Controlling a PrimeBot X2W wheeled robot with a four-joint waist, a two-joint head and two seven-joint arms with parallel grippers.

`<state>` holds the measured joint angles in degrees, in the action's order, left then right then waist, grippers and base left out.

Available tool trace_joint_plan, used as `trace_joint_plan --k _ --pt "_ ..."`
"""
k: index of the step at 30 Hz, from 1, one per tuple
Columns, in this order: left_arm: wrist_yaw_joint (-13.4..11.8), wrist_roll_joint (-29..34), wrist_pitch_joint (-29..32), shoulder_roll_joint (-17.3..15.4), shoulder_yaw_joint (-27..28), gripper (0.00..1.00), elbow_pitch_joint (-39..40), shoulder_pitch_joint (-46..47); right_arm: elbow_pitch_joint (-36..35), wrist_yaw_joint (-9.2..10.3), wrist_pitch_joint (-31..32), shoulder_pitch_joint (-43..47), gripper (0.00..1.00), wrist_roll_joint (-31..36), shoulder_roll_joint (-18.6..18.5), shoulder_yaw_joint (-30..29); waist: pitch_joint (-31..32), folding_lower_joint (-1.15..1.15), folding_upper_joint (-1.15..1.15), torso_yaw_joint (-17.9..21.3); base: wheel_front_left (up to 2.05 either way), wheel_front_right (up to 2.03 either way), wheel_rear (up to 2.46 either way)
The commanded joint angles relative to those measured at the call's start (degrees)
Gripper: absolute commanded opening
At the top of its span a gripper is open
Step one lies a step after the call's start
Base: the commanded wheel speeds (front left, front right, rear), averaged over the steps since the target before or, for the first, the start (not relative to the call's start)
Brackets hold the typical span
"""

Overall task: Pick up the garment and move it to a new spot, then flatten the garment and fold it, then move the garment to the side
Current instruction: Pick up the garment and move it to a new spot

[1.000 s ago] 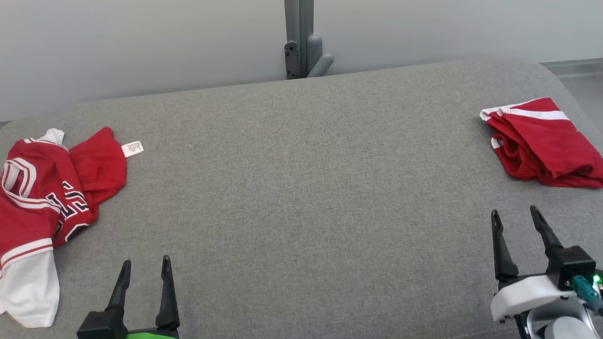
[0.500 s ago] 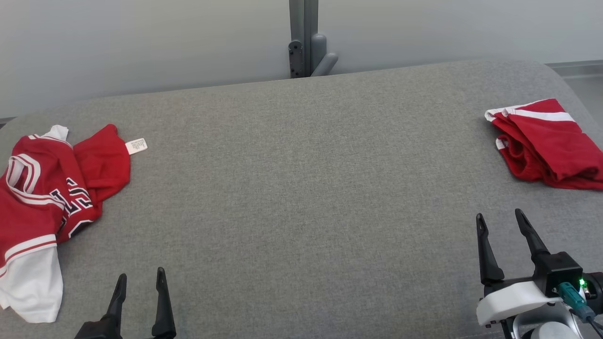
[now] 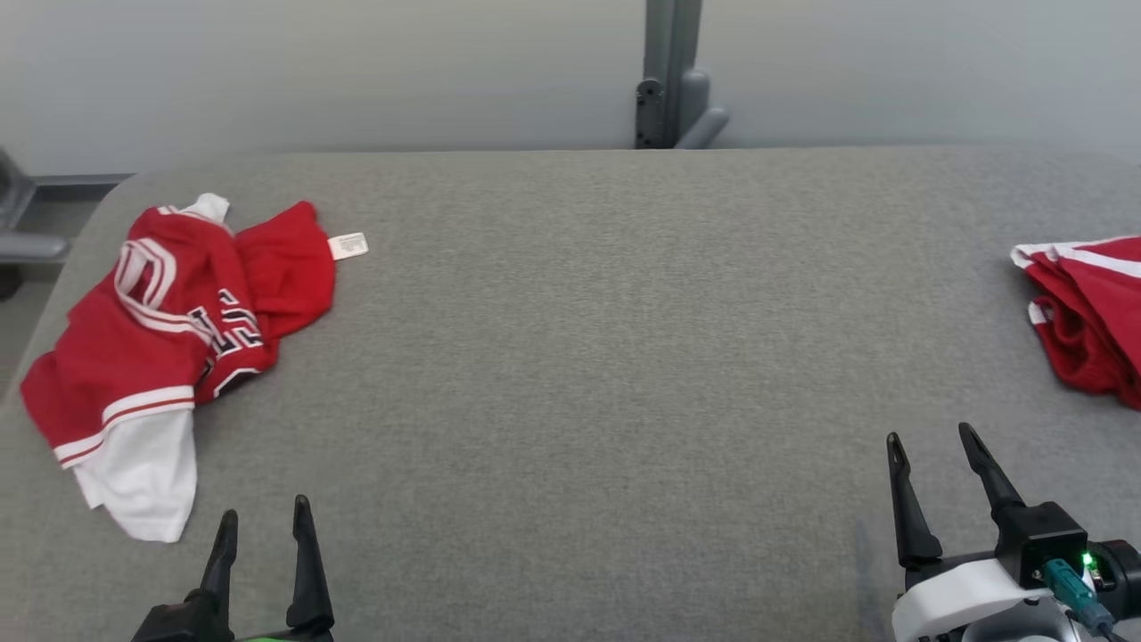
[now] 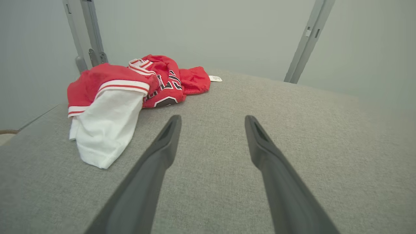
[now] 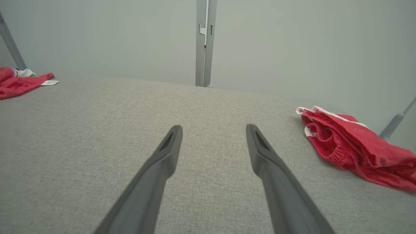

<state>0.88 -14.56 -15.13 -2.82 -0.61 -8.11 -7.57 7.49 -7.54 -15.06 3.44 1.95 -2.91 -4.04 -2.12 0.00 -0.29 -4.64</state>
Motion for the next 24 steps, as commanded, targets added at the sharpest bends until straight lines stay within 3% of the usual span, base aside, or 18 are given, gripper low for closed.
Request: trace_joint_plan --k 1,5,10,15,24 --pt "-0.01 -0.03 -0.01 -0.17 -0.28 1.00 0.27 0.02 -0.02 0.11 -0.15 0.85 1.00 -0.57 -0.02 0.29 1.67 0.00 0.29 -7.17 0.00 0.00 0.00" --pt "-0.08 -0.21 -0.01 -0.22 -0.43 1.00 1.41 -1.24 0.27 0.11 -0.15 1.90 1.00 -1.49 -0.11 2.07 3.06 0.00 0.29 -13.44 0.00 0.00 0.00" --pt "-0.64 -1.35 -0.01 -0.17 0.61 1.00 3.06 -2.54 0.63 0.11 -0.16 1.48 1.00 -2.04 -0.06 4.34 3.26 0.00 0.29 -17.39 0.00 0.00 0.00" --pt "-0.51 -1.79 -0.01 -0.16 0.47 1.00 3.29 -3.01 1.22 0.11 -0.16 0.83 1.00 -2.23 -0.10 5.94 2.94 0.00 0.29 -17.93 0.00 0.00 0.00" --pt "-1.23 -2.89 -0.01 -0.16 0.23 1.00 4.02 -1.03 1.04 0.11 -0.16 -0.25 1.00 -1.13 -0.09 6.01 -1.17 0.00 0.29 -15.39 0.00 0.00 0.00"
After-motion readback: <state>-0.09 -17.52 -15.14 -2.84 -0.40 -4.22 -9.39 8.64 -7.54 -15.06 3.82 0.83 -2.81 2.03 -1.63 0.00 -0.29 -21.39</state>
